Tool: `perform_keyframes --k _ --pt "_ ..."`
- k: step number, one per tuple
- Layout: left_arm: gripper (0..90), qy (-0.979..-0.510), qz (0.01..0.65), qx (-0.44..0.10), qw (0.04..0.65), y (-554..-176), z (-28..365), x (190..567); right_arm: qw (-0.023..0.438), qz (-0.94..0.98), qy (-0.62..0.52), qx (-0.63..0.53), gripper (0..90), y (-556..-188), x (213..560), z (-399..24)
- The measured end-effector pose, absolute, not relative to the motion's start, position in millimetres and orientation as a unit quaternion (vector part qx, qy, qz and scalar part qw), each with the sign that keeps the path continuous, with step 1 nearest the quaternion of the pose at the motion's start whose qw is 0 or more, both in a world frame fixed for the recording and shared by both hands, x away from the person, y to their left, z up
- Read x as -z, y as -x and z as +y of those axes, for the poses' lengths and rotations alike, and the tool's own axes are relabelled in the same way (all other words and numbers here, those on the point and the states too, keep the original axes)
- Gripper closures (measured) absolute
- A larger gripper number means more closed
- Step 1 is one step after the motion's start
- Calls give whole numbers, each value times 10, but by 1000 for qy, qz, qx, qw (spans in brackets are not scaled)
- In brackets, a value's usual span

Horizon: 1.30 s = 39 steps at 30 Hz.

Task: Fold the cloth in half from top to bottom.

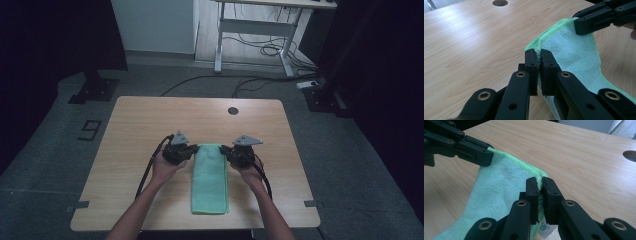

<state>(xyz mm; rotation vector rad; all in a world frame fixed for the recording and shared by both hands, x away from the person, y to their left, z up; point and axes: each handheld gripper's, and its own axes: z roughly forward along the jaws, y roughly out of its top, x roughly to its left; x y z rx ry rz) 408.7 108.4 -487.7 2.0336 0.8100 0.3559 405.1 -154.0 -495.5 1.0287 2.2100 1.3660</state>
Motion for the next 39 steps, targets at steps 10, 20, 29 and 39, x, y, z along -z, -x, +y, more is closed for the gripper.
perform_keyframes --k 10,20,29,39 --pt "857 -820 330 -155 441 -4266 1069 4835 180 778 -369 -476 836 -4138 4923 -1518" --pt "858 -810 326 -163 459 -4442 1062 4706 201 753 -382 -496 838 -4336 4795 -1531" --pt "858 -812 318 -163 461 -4202 1074 4835 198 761 -377 -490 837 -4125 4968 -1519" --pt "858 -812 317 -164 462 -4042 1097 4811 190 765 -368 -493 836 -3963 4935 -1527"
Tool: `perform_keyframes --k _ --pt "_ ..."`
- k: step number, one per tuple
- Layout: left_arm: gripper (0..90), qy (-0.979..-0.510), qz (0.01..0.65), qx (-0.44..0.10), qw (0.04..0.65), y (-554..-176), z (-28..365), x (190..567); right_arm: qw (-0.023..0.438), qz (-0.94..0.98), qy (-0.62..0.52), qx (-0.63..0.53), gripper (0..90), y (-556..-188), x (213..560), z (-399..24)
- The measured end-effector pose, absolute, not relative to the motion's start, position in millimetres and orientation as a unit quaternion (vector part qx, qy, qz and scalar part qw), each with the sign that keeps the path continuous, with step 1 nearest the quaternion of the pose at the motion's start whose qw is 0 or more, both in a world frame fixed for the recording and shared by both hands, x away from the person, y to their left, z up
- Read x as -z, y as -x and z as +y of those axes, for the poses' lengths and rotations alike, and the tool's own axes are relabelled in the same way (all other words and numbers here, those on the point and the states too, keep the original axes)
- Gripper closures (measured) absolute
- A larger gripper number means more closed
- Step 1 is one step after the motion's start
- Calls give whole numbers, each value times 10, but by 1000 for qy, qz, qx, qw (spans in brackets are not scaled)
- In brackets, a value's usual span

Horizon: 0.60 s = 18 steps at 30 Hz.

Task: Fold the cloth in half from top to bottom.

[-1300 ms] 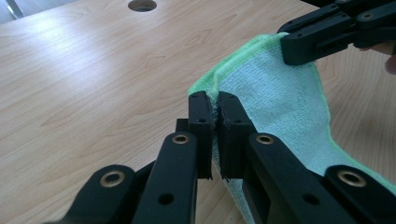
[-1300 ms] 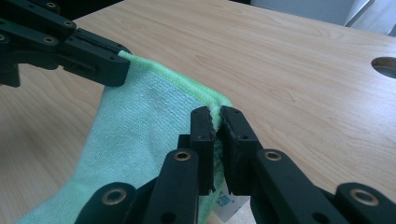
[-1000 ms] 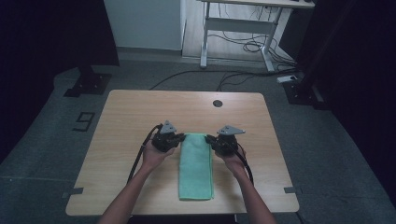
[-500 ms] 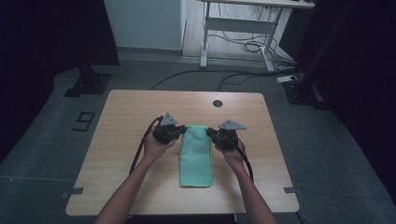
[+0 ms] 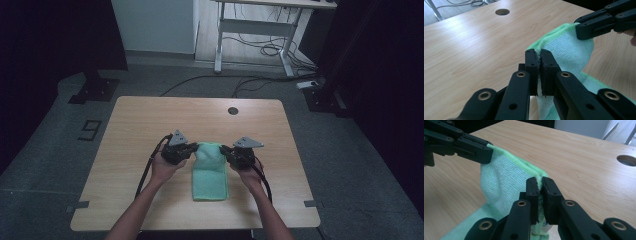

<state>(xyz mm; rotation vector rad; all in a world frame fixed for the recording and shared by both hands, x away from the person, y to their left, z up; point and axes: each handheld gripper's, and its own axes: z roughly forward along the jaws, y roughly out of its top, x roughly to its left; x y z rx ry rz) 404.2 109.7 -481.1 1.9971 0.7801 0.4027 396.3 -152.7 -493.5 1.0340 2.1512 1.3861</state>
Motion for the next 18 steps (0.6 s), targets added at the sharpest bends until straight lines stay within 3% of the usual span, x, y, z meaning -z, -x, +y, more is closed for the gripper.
perform_keyframes --k 18 --pt "851 -825 310 -161 445 -3903 1051 4860 164 770 -361 -499 831 -3836 5025 -1602"
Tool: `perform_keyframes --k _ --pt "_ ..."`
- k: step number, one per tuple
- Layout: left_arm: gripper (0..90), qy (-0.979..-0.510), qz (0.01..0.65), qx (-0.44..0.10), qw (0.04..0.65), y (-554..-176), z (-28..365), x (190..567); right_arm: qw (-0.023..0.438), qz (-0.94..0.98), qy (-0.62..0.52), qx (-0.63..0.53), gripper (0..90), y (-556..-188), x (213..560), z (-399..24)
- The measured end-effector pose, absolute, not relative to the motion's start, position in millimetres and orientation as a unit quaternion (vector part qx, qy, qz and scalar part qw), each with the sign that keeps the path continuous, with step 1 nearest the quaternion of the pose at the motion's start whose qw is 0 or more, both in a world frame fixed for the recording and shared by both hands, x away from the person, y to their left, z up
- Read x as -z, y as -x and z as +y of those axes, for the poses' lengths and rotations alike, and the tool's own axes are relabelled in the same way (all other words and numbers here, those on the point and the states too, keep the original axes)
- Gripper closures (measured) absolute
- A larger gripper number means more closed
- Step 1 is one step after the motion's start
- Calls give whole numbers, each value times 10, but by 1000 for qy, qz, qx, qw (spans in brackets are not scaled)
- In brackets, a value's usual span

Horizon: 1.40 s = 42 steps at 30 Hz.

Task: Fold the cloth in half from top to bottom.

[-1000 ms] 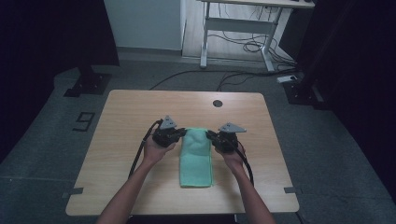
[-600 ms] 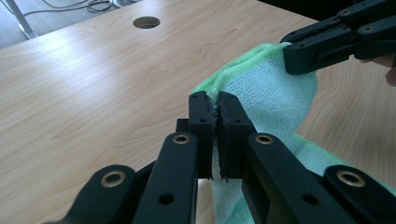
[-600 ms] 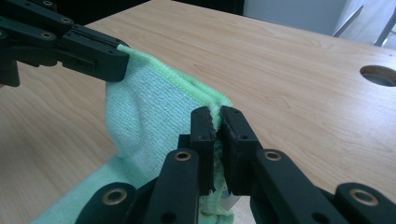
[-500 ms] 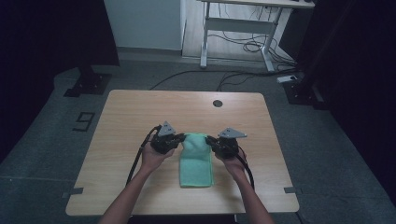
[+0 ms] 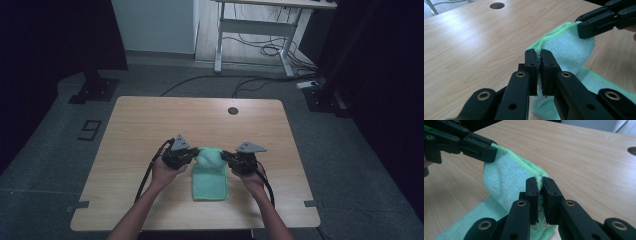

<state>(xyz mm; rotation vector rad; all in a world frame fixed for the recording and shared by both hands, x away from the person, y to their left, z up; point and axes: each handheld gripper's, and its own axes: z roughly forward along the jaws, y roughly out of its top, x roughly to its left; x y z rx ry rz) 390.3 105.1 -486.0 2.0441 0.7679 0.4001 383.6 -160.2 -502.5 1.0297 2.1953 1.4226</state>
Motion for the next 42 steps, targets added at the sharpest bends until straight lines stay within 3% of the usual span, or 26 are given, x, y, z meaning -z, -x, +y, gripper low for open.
perform_keyframes --k 42 --pt "826 -847 276 -144 430 -3059 1095 5225 119 798 -315 -500 806 -3143 5386 -1713"
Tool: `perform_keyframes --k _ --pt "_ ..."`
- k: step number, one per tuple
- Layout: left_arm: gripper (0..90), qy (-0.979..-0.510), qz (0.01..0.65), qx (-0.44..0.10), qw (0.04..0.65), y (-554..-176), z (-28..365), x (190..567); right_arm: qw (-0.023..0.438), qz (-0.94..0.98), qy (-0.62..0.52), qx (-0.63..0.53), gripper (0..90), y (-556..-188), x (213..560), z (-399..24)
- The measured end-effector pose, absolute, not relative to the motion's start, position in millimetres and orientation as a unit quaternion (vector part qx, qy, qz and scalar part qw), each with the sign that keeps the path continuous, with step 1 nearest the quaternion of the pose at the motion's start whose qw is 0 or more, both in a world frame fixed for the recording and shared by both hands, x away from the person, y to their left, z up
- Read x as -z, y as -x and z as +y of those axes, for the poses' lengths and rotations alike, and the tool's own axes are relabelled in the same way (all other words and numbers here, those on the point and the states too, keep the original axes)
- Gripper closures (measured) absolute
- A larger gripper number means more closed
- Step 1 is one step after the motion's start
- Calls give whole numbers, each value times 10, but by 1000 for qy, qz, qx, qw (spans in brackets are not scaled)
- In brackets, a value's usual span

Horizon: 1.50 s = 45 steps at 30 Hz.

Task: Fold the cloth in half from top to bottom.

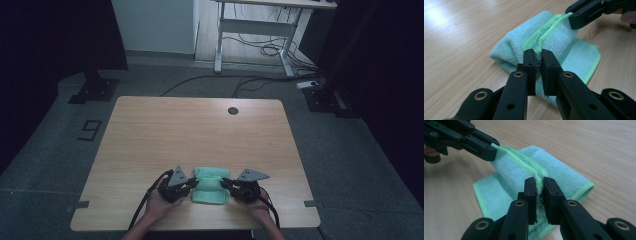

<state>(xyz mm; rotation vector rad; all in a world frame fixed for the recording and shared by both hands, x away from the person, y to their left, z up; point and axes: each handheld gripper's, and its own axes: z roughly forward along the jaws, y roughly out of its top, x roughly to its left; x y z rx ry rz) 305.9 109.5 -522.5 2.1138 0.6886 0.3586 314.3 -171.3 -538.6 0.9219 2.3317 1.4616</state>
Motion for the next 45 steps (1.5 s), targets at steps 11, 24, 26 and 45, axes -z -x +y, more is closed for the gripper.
perform_keyframes --k 11,24,26,45 --pt "776 -855 264 -143 424 -2927 1107 5270 110 811 -293 -495 738 -2941 5419 -1742" --pt "625 -862 262 -137 412 -2817 1101 5355 112 821 -292 -478 580 -2781 5473 -1765" --pt "569 -862 263 -135 413 -2801 1104 5349 118 817 -293 -482 558 -2751 5437 -1781" --pt "558 -837 282 -93 459 -3202 1073 5214 110 821 -314 -464 648 -3008 5293 -1482"
